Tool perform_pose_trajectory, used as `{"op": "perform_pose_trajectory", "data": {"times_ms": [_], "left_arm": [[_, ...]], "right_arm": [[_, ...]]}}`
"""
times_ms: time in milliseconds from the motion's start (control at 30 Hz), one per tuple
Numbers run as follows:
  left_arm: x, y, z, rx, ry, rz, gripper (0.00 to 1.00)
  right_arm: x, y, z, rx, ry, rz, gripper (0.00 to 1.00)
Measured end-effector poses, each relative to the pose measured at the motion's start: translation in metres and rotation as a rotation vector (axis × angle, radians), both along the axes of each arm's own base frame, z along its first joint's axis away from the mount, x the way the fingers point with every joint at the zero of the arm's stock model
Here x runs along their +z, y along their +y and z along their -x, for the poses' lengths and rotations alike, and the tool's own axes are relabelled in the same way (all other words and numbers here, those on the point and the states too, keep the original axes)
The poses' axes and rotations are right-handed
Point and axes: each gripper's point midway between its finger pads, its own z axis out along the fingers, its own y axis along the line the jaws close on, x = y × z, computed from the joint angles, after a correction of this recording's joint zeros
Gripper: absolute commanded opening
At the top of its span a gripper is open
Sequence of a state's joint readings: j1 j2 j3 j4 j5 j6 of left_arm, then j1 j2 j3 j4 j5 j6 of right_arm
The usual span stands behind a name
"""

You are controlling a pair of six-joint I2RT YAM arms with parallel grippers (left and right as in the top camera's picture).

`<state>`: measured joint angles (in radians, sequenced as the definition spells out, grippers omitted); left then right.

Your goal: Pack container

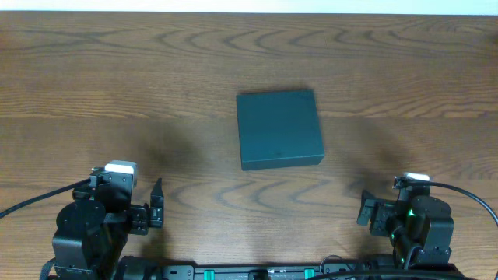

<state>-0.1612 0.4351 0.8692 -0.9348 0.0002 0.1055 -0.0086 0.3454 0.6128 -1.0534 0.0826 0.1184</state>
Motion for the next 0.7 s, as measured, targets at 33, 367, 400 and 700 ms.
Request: {"op": "perform_pose_trajectory", "data": {"times_ms": [33, 367, 400, 700], "left_arm": [[0.000, 0.000, 0.000, 0.000, 0.000, 0.000, 0.99], [0.000, 0.000, 0.000, 0.000, 0.000, 0.000, 0.99], [0.000, 0.000, 0.000, 0.000, 0.000, 0.000, 0.99], [-0.001, 0.000, 0.000, 0.000, 0.002, -0.001, 0.99]], "right_arm": [[0.002, 0.000, 0.000, 0.001, -0.015, -0.001, 0.99], [0.078, 0.019, -0.005, 0.103, -0.465, -0.044, 0.99], [0.089, 0.020, -0.006, 0.107, -0.523, -0.044, 0.99], [0.110, 0.040, -0.055, 0.241, -0.884, 0.057, 0.99]]}}
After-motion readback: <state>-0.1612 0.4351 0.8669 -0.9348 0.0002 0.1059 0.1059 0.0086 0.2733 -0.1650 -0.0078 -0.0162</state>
